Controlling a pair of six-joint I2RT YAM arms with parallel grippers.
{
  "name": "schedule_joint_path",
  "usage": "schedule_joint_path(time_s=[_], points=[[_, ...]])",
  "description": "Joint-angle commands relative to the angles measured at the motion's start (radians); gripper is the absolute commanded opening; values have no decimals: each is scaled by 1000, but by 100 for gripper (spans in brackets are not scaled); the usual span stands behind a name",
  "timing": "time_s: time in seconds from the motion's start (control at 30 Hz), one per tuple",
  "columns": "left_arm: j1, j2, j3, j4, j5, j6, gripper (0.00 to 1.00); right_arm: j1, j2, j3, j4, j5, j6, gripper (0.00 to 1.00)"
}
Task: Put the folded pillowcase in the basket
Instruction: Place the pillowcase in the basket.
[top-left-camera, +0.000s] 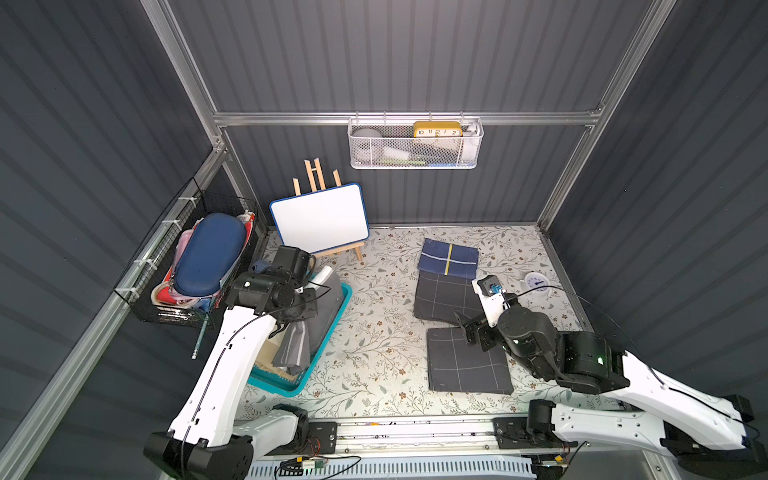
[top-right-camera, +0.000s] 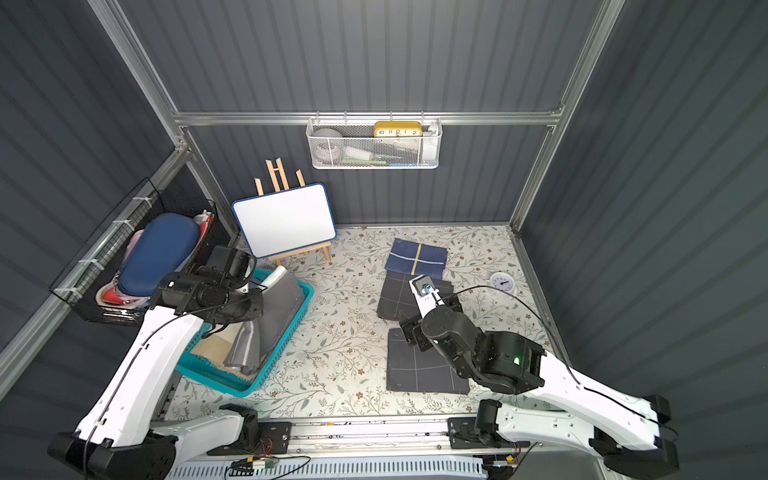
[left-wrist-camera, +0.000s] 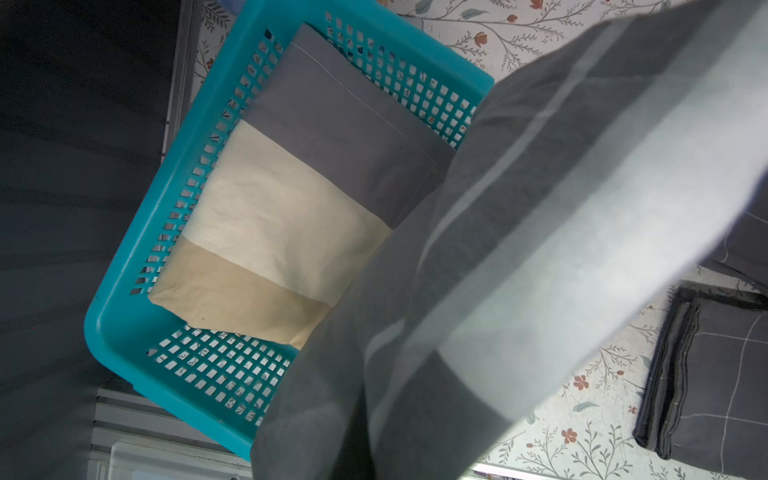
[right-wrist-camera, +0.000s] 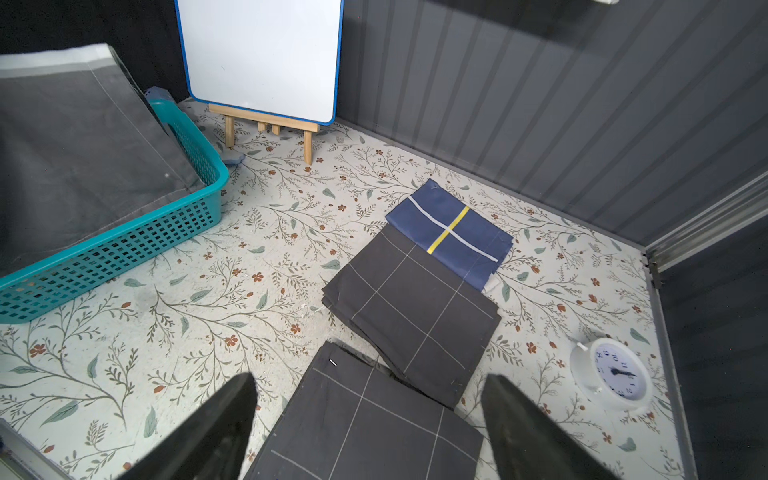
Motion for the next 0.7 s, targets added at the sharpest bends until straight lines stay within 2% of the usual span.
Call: schedule_joint_path(time_s=[0.0, 0.17, 0.4, 0.67], points=[[4, 14, 5, -4, -10, 1, 0, -5, -27, -21, 1, 6, 19, 90], [4, 40, 1, -20, -37, -9, 0, -5, -38, -33, 1, 12, 22, 90], [4, 120, -35, 34, 64, 47, 0, -6, -38, -36, 5, 18, 21, 91], [40, 202, -77, 109, 72, 50, 0, -5, -23, -44, 21, 11, 27, 91]])
